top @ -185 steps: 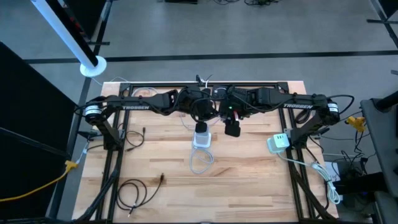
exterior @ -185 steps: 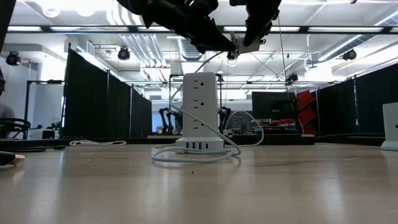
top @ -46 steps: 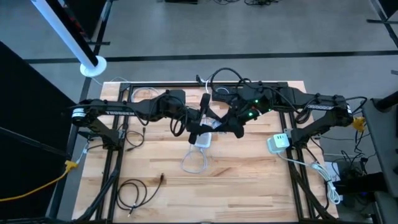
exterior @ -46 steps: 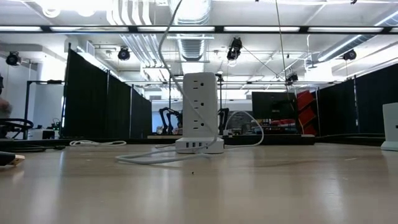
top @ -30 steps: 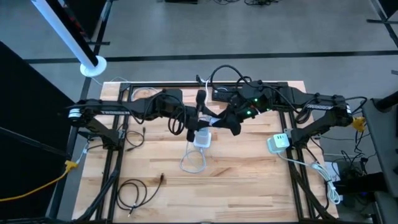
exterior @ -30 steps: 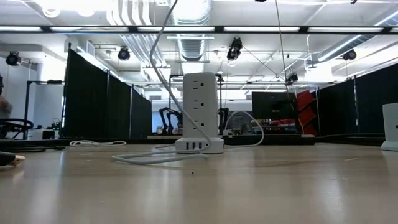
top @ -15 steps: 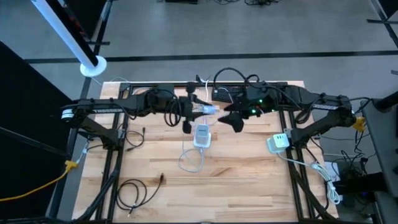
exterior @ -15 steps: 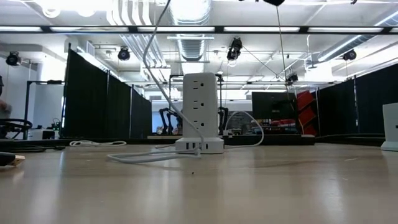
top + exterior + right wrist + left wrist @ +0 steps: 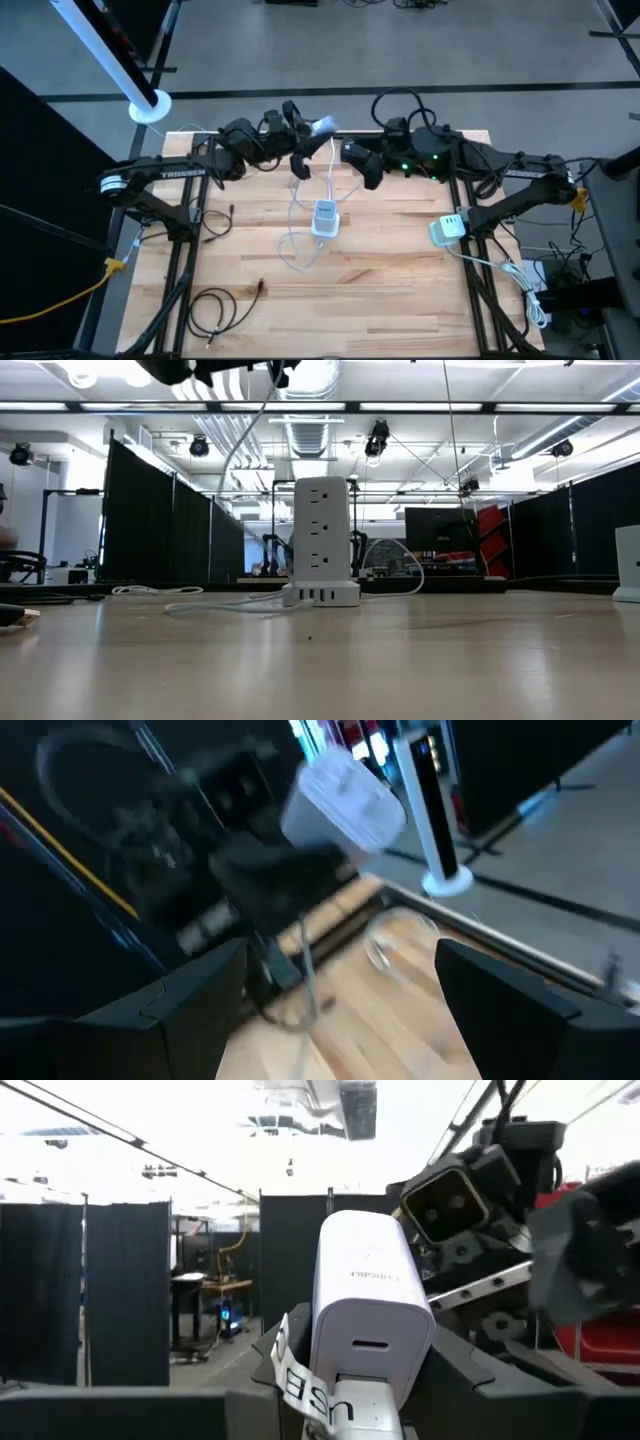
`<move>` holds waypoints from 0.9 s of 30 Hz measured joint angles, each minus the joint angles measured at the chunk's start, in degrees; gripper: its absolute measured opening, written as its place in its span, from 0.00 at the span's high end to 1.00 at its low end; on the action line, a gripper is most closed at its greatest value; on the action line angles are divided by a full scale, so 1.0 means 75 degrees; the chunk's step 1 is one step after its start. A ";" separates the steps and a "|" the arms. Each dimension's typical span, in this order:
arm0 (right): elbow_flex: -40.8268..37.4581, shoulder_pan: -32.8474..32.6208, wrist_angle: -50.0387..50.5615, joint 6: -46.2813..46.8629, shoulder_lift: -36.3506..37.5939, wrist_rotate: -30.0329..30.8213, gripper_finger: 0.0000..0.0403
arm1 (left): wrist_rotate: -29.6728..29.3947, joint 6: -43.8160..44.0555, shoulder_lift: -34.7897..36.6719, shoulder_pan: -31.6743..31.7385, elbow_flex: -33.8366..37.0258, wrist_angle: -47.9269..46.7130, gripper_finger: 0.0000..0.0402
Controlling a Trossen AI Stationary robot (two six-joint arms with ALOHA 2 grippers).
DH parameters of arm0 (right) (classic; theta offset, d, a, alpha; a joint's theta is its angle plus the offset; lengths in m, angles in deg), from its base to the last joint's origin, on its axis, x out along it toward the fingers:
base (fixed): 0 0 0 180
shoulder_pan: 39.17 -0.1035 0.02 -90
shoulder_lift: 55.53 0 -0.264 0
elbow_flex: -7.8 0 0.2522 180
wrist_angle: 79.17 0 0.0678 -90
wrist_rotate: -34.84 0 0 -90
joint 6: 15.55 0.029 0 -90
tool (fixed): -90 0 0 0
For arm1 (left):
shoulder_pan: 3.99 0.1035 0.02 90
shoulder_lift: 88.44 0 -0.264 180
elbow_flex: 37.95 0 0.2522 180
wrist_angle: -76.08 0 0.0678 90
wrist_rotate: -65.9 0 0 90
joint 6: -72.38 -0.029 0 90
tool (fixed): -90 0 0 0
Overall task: Insert USB
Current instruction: Insert the purple charger adapter into the right white outlet extension
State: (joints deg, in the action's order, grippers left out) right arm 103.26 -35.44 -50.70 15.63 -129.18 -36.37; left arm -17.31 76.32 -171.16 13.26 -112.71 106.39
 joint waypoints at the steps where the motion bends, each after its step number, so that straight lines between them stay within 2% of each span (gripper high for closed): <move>1: -0.0050 0.0057 -0.0336 0.0177 -0.0029 0.0105 0.22 | -0.0003 -0.0001 -0.0058 0.0000 -0.0022 0.0154 0.71; 8: -0.0205 0.0278 -0.1089 0.0650 -0.0345 0.0321 0.17 | -0.0012 -0.0293 -0.0578 0.0016 -0.0544 0.0104 0.71; 13: -0.0203 0.0305 -0.1472 0.0667 -0.0705 0.0432 0.18 | -0.0055 -0.0737 -0.1030 0.0064 -0.0919 -0.0364 0.71; 18: -0.0206 0.0288 -0.1557 0.0766 -0.0765 0.1048 0.19 | -0.0089 -0.0865 -0.1180 0.0069 -0.1021 -0.0357 0.71; 24: -0.0191 0.0251 -0.2002 0.0749 -0.0679 0.2152 0.19 | -0.0403 -0.1458 -0.1149 0.0085 -0.1029 -0.0409 0.71; 27: -0.0191 0.0243 -0.2133 0.0757 -0.0721 0.2190 0.20 | -0.0517 -0.1671 -0.1119 0.0112 -0.1035 -0.0337 0.71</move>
State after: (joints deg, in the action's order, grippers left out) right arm 101.83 -33.62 -66.70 21.31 -134.59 -19.95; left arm -21.19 63.79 -179.55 14.10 -120.47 103.87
